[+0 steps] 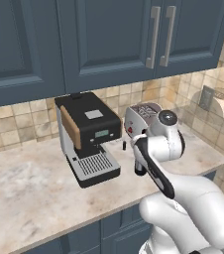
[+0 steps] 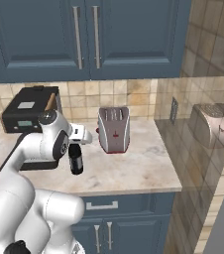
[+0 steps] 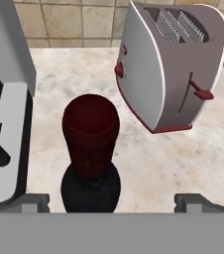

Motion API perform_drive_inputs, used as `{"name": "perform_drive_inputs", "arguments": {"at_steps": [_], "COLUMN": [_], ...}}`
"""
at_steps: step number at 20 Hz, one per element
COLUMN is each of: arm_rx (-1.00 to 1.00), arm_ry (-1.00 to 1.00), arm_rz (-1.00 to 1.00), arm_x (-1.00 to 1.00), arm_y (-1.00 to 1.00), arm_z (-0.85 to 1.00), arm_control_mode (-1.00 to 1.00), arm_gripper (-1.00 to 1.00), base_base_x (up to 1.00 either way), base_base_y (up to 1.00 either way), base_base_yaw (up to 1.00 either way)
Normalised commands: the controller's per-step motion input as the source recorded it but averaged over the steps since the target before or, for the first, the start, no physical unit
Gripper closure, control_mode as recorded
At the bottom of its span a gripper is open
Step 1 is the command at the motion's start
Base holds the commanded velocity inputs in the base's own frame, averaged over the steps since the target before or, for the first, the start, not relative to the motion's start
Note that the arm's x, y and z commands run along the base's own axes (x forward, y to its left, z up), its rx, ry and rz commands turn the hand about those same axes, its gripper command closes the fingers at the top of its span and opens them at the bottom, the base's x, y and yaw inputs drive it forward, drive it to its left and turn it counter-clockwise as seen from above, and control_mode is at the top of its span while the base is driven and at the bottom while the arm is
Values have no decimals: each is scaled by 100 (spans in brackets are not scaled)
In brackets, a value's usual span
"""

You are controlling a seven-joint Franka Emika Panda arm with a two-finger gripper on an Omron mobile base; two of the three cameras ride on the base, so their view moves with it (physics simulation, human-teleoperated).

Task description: There is a wine glass and glass cup on the dining counter. Place the wine bottle next to the wine glass and the juice bottle next to the glass cup.

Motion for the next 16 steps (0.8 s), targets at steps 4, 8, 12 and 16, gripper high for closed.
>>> {"name": "perform_drive_inputs", "arguments": {"at_steps": [4,8,12,16], "arm_rx": [0,0,0,0], "arm_ry": [0,0,0,0], "arm_rz": [0,-1,0,0], "arm_x": [5,8,9,13], "arm_y": [9,5,3,1], "arm_z": [-17,-20,-19,-17], "arm_control_mode": [-100,-100,-100,-100], "arm_gripper": [-100,-100,-100,-100], "base_base_x": [0,0,0,0], "base_base_y": [0,0,0,0], "base_base_yaw": [0,0,0,0]}}
